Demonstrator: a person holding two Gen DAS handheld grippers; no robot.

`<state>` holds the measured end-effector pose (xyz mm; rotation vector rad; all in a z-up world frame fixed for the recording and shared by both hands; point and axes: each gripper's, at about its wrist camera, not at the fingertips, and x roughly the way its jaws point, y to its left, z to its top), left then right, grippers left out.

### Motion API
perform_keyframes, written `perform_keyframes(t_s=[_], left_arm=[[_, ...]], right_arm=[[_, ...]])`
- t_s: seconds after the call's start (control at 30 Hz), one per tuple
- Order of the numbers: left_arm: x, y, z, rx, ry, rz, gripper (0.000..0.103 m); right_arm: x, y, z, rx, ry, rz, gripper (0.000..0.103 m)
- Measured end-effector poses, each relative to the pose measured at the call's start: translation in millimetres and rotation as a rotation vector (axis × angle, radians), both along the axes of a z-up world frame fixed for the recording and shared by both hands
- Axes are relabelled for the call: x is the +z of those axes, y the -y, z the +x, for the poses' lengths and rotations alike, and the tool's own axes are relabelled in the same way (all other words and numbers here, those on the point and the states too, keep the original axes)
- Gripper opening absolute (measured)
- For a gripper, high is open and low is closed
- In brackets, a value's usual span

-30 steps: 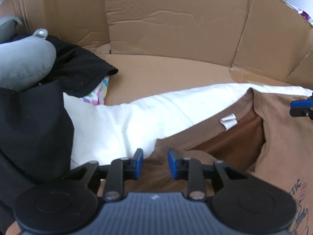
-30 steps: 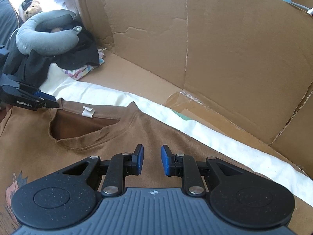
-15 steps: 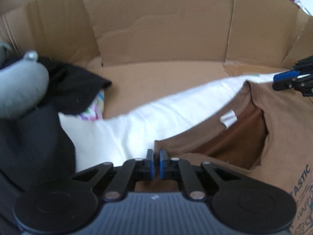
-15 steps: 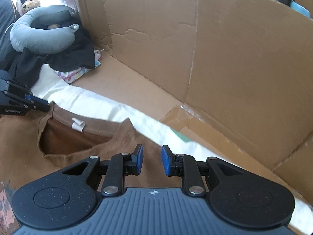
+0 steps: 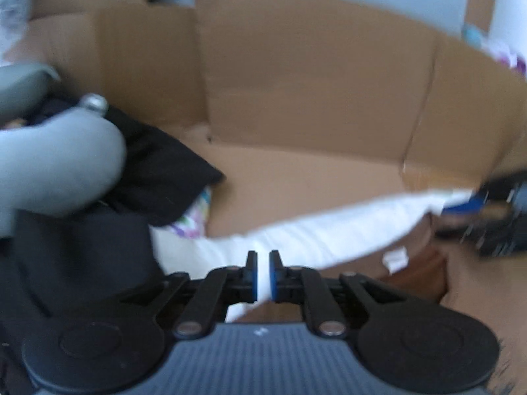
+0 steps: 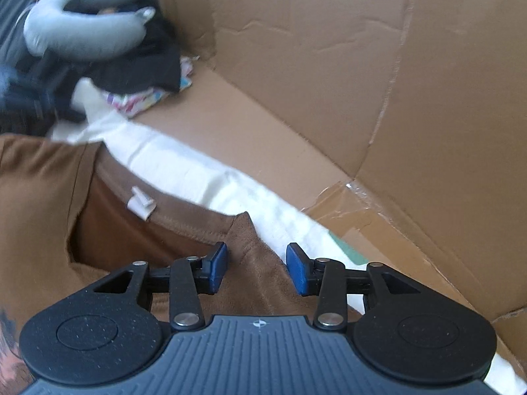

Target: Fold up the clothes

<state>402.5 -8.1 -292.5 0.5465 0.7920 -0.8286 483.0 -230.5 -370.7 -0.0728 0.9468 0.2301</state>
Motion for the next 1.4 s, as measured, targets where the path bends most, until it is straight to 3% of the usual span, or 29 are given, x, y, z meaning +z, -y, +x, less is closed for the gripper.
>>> perform_keyframes(t_s=[0.17, 0.3, 0.5, 0.7, 0.73, 0.8, 0.87, 1.13, 1.27, 1.4], left_arm=[[22, -24, 11, 0.010, 0.008, 0.037, 0.006], [8, -30, 10, 0.027, -0.006, 0.063, 0.004], [-15, -36, 9, 0.056, -0.024, 0.104, 0.003], [-39, -43, 7, 0.084, -0.041, 0.144, 0.003], [-42, -43, 8, 0.094, -0.044, 0.149, 0.003], [-45, -42, 10, 0.102, -0.041, 0.157, 0.003], [-46, -43, 11, 0.103, -0.040, 0.155, 0.002], [-23, -57, -3, 0.108, -0.051, 0.061, 0.003], [-17, -61, -19, 0.096, -0.056, 0.031, 0.003], [-19, -54, -44, 0.077, -0.073, 0.009, 0.005]], right_arm=[[6, -1, 5, 0.026, 0.011, 0.002, 0.016], [19, 3, 7, 0.002, 0.058, 0.002, 0.007], [39, 24, 6, -0.053, 0.109, 0.046, 0.013], [31, 48, -10, -0.028, 0.035, -0.023, 0.014], [29, 50, -12, -0.024, 0.021, -0.029, 0.016], [24, 50, -17, -0.010, 0.009, -0.044, 0.031], [21, 48, -18, 0.005, 0.009, -0.043, 0.037], [-2, 31, -4, -0.032, -0.021, -0.117, 0.038], [2, 31, 2, -0.119, 0.023, -0.140, 0.037], [15, 34, -5, -0.118, 0.045, -0.112, 0.037]])
